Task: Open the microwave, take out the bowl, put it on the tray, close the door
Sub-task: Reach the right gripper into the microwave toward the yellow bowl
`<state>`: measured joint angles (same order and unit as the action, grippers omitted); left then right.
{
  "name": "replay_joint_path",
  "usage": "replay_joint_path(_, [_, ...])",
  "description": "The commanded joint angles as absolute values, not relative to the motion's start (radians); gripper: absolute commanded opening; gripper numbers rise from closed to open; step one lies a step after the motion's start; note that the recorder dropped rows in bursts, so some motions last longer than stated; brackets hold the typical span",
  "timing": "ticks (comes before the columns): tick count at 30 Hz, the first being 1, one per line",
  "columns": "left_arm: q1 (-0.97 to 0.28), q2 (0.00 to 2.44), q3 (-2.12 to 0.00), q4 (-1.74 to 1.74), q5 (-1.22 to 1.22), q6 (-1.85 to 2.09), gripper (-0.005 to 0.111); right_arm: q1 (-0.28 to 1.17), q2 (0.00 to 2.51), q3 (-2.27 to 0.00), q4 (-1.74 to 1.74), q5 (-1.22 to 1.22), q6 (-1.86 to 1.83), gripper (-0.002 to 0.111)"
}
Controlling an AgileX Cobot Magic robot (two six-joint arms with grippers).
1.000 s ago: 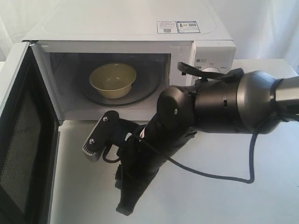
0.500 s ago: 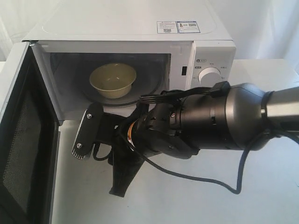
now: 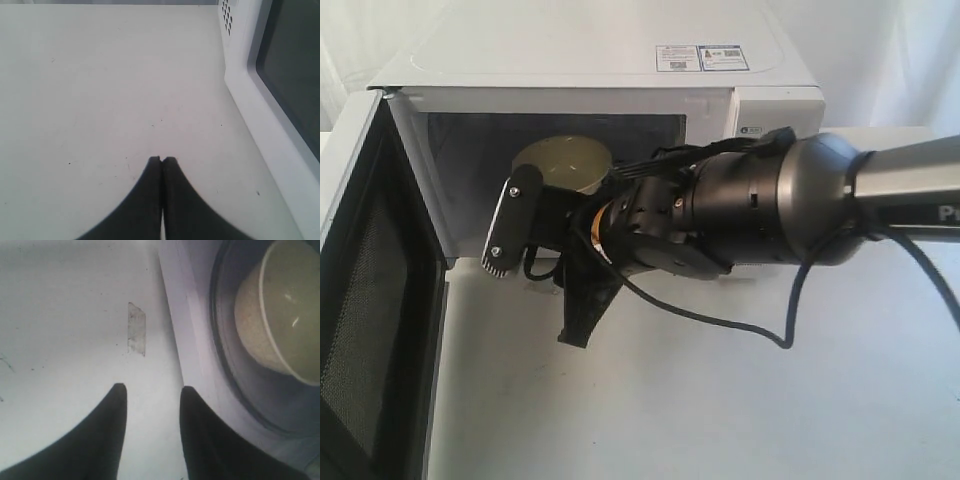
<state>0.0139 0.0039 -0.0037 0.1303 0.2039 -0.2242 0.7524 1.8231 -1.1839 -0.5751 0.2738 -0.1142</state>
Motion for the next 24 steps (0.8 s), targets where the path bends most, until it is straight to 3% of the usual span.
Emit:
replay_joint_path(1, [0.017, 0.0, 0.0, 0.127, 0.202, -0.228, 0.0, 0.745, 1.868, -1.197, -0.692, 0.196, -0.108, 0.034])
replay_joint_path(9, [0.017, 0.0, 0.0, 0.127, 0.202, -0.228, 0.0, 0.686, 1.945, -1.249, -0.694, 0.083, -0.109, 0.035])
replay_joint_path(14, [0.017, 0.0, 0.0, 0.127, 0.202, -0.228, 0.0, 0.677, 1.947, -1.267, -0.719, 0.027, -0.137, 0.045])
replay_joint_path(24, [0.017, 0.0, 0.0, 0.127, 0.202, -0.228, 0.0, 0.648, 1.947, -1.307, -0.737, 0.009, -0.166, 0.045])
